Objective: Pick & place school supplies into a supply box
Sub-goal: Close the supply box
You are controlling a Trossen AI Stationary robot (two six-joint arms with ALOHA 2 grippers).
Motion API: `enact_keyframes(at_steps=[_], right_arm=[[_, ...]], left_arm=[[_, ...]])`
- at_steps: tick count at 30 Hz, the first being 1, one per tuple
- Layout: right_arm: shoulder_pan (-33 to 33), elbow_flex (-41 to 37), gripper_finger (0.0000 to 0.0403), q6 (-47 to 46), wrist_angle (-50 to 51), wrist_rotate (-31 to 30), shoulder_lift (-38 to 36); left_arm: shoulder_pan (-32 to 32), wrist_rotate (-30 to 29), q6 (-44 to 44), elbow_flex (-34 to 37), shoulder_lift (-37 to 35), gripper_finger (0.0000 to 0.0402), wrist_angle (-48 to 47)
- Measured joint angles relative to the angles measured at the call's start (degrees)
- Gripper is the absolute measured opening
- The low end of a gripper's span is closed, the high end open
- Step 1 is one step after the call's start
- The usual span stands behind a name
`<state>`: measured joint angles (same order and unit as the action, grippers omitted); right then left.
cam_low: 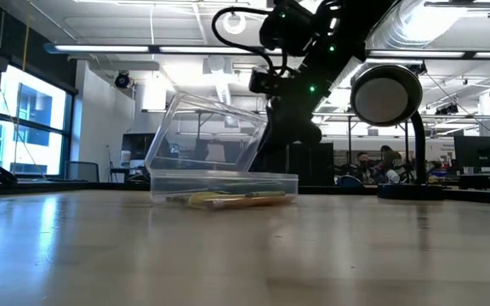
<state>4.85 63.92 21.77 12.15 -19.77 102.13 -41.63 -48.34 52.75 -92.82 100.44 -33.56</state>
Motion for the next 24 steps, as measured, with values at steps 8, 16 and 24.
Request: enact_keyframes(at_steps=[8,16,24], right_arm=[[-0.7,0.0,0.0086,-3.0,4.2,-1.4,-0.4],[-5.3,0.0,0.0087,-10.5,17.7,-0.2,-3.7],[-11.8,0.0,0.0087,-22.2,24.3,0.0,-10.9]], left_arm=[[0.0,0.1,0.0,0.0,0.0,0.0067,0.0],[0.0,0.0,0.0,0.0,0.0,0.0067,-0.1],[1.3,-3.5,1.3,0.0,0.0,0.0064,-7.3]])
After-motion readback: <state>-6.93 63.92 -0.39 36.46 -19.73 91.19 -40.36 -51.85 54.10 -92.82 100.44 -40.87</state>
